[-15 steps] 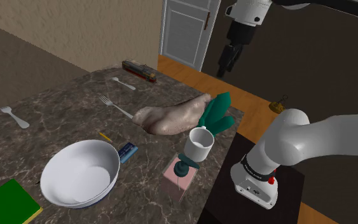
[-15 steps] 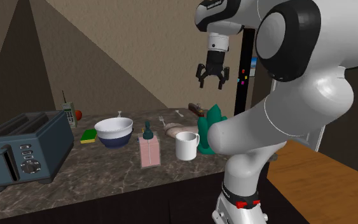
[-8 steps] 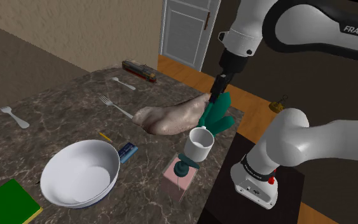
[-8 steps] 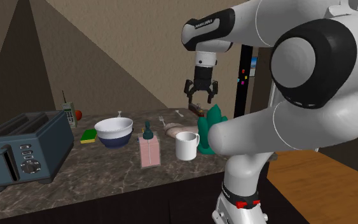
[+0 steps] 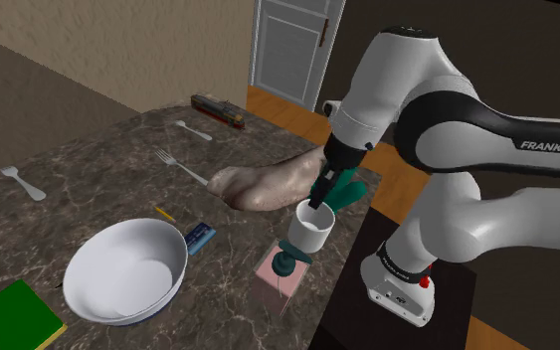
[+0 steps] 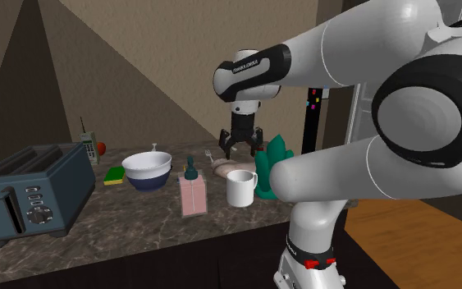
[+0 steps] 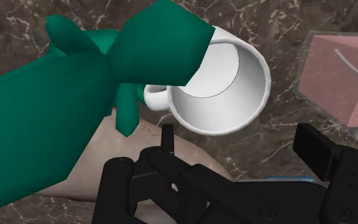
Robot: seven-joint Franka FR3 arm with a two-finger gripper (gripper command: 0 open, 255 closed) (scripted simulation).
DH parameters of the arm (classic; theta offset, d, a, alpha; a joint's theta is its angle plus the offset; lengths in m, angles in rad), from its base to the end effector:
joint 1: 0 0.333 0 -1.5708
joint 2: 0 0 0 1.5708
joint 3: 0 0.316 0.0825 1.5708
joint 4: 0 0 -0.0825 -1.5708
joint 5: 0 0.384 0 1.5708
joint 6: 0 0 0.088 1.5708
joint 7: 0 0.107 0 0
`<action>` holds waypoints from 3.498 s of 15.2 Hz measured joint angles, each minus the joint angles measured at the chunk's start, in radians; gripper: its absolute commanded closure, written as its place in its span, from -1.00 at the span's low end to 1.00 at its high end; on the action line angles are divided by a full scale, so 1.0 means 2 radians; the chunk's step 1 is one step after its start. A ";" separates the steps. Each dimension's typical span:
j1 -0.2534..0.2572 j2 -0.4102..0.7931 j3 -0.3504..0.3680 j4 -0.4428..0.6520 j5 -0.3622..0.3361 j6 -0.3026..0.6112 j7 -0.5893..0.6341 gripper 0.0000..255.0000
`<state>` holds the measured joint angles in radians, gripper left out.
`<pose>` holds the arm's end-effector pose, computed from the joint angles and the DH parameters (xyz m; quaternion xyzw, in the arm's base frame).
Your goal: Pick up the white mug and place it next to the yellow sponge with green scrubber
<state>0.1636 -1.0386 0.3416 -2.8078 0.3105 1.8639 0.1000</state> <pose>0.2284 0.1467 0.4556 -0.9955 -0.0866 -0.0374 0.0123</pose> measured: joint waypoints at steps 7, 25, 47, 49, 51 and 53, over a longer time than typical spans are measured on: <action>0.049 0.024 0.093 -0.057 0.060 0.101 0.046 -1.00; 0.053 0.064 0.121 -0.085 0.084 0.168 0.047 1.00; 0.036 0.013 0.073 -0.009 0.036 0.045 0.047 1.00; 0.032 0.011 0.066 0.003 0.030 0.031 0.046 1.00; 0.030 0.009 0.062 0.016 0.025 0.016 0.047 1.00; 0.028 0.007 0.056 0.028 0.019 0.003 0.047 1.00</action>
<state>0.2189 -1.0237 0.4540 -2.7510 0.3493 1.8692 0.1934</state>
